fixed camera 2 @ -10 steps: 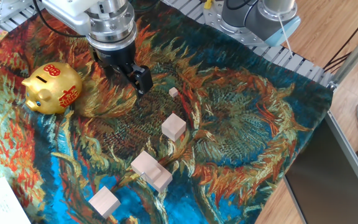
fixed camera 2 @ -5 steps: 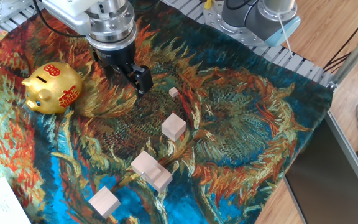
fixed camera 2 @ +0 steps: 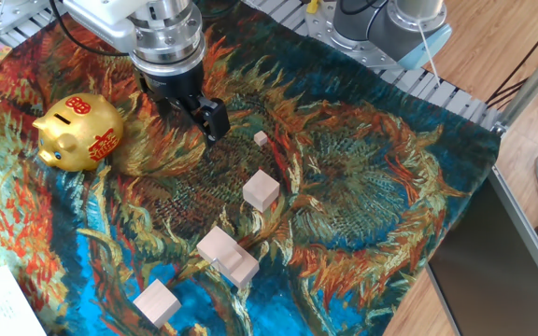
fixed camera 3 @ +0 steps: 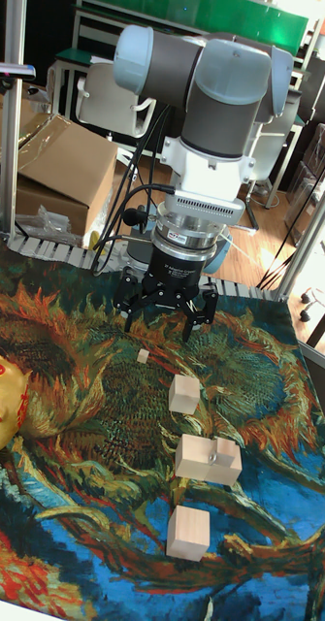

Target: Drop coins into a piggy bank

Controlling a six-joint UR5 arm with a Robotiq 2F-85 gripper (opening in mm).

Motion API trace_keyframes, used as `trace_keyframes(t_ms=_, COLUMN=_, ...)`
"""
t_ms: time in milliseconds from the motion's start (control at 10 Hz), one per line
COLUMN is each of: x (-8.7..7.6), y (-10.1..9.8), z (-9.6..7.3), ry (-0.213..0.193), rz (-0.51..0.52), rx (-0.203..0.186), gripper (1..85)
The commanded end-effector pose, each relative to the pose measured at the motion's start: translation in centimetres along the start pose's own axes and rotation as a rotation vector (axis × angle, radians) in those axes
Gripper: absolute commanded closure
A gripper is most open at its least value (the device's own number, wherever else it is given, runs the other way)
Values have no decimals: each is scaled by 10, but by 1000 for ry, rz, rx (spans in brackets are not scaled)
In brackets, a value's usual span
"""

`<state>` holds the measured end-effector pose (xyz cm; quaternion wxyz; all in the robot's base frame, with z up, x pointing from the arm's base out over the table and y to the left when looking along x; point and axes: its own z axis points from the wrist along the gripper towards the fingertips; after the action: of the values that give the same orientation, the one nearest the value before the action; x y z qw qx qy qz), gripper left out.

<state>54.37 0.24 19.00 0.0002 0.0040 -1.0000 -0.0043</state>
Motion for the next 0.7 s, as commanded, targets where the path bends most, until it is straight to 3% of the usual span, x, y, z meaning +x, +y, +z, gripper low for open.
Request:
trace_keyframes(t_ms=0, x=-82, y=-9, z=-14, ry=-325, rz=130, rx=21, gripper=843)
trace_keyframes(t_ms=200, x=-83, y=3, z=-11, ry=-324, rz=153, rx=-14, gripper=843)
trace_keyframes(t_ms=300, x=-84, y=3, z=-11, ry=-321, rz=147, rx=-4, gripper=843)
trace_keyframes(t_ms=400, x=-81, y=8, z=-12, ry=-295, rz=125, rx=-18, gripper=843)
trace_keyframes(t_ms=500, x=-70, y=11, z=-12, ry=-240, rz=102, rx=-18, gripper=843)
trace_keyframes(t_ms=600, x=-69, y=6, z=-14, ry=-220, rz=121, rx=3, gripper=843)
